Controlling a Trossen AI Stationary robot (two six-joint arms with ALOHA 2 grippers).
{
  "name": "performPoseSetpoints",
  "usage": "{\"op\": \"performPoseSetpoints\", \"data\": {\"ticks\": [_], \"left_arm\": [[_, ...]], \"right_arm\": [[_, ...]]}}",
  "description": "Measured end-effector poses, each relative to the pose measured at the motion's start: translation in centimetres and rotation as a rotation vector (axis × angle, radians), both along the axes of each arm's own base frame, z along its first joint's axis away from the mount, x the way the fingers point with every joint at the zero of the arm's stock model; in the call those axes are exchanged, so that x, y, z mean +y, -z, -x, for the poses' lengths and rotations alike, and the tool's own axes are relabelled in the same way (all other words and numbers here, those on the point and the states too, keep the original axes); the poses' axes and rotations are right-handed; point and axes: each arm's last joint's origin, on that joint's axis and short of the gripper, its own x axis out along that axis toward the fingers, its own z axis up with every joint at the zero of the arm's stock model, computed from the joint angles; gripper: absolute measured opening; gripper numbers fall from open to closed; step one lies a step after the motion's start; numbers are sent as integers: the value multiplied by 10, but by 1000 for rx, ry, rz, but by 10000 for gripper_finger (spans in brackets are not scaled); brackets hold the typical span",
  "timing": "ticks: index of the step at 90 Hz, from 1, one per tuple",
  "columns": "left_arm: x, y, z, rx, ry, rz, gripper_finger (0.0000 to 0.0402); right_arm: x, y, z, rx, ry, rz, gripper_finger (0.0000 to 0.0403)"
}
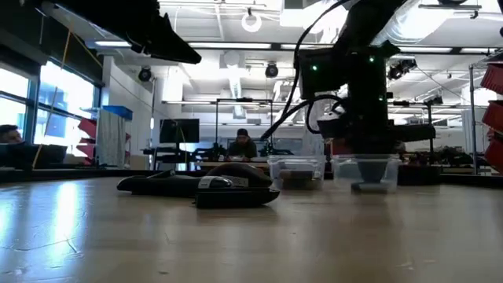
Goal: Insert battery
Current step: Insert the silver battery into the remote battery compartment
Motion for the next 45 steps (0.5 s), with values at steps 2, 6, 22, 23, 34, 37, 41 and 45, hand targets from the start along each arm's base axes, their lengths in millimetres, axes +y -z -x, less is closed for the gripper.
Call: {"op": "performPoseSetpoints", "data": {"ticks": [2,6,22,23,34,37,41,45], "left_arm": [[0,0,0,0,0,0,177],[0,0,0,0,0,-1,177],[0,0,0,-3,-3,7,177],[0,0,0,-3,-3,8,177],[-3,2,2,15,1,19,177],[-4,3,4,29,4,21,177],[-5,4,6,43,6,31,177],[-7,5,9,58,6,45,177]], "right_arm": [[1,-3,-2,-9,4,2,1],[5,-8,-6,-23,4,3,0],[18,-27,-18,-63,6,12,0],[19,-28,-18,-63,6,13,0],[30,-43,-18,-38,18,39,0],[34,-48,-18,-47,20,50,0],[39,-57,-17,-82,23,60,0],[44,-66,-16,-131,30,70,0]]}}
